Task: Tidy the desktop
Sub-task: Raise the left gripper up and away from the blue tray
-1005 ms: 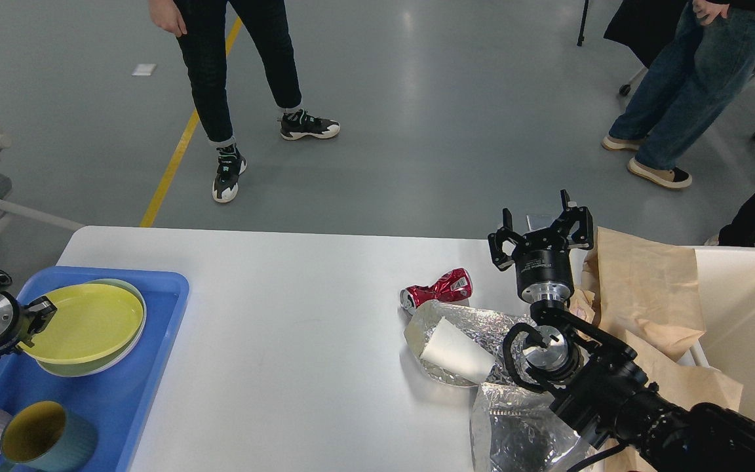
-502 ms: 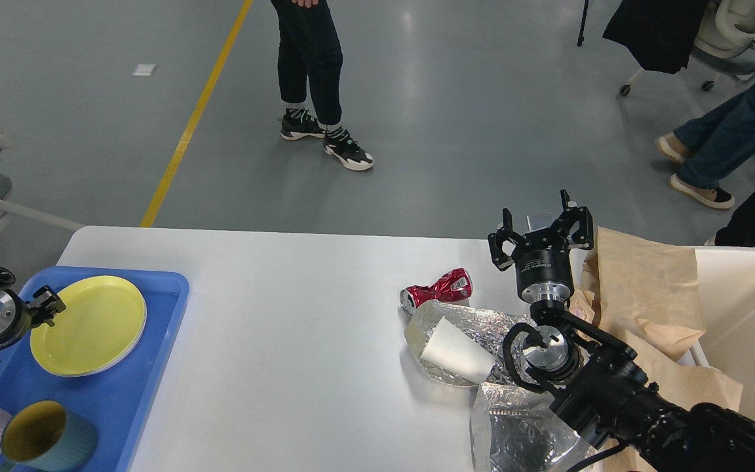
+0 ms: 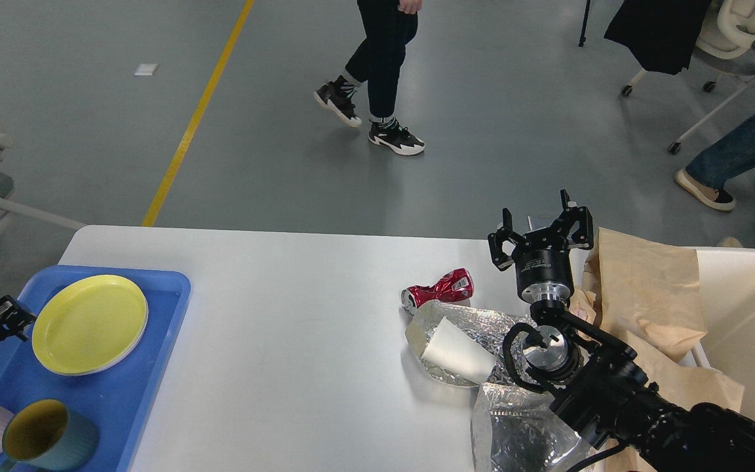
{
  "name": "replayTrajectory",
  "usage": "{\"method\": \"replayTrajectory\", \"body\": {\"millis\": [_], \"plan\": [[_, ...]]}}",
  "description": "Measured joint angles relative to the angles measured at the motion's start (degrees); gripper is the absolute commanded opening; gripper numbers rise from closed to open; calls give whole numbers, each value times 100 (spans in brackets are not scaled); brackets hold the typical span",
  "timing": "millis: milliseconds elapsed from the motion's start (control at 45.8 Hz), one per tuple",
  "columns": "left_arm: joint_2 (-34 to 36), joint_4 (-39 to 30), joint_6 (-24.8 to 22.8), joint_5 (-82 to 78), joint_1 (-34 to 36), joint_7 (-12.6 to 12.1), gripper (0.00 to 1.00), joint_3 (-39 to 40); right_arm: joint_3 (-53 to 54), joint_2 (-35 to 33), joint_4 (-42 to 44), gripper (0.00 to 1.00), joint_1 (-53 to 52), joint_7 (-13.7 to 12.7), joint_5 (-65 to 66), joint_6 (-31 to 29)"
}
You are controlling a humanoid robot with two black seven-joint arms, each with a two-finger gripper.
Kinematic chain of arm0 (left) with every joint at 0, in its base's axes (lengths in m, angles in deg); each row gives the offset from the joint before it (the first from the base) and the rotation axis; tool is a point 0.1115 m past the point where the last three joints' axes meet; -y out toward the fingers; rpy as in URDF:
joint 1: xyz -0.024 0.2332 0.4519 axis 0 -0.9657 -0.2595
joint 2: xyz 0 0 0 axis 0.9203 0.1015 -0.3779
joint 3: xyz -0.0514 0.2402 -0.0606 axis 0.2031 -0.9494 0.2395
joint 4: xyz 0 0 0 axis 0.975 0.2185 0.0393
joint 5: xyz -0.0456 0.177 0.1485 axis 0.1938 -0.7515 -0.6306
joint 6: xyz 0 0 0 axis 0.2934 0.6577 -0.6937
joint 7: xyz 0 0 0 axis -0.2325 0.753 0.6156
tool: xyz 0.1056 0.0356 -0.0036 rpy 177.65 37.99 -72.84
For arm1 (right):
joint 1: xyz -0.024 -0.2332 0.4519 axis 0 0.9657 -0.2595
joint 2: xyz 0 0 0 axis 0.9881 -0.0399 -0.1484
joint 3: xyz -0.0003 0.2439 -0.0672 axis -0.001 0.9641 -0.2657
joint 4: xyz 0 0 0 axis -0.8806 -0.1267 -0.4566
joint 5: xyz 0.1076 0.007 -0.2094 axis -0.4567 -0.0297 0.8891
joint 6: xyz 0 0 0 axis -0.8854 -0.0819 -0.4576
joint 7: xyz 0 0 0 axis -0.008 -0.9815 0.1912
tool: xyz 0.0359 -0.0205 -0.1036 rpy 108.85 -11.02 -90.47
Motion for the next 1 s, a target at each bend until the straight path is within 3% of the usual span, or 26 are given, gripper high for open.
{"method": "replayTrajectory", "body": {"millis": [197, 306, 546, 699, 852, 1005], "plan": [[328, -6, -138, 9, -15, 30, 97, 204, 0, 0, -17, 100, 0, 0, 0, 0], [347, 36, -146, 222, -158, 190, 97, 504, 0, 0, -18, 100, 0, 0, 0, 0], [79, 723, -103, 2349, -659, 373, 97, 1791, 0, 0, 6, 100, 0, 0, 0, 0], [-410, 1610, -109, 3278, -1319, 386, 97, 3277, 0, 0, 10, 100, 0, 0, 0, 0], [-1141, 2242, -144, 3406, -2121, 388, 97, 5790, 0, 0, 10, 100, 0, 6, 0, 0], [-1809, 2376, -150, 3373, -2829, 387, 97, 7959, 0, 0, 14, 100, 0, 7, 0, 0]]}}
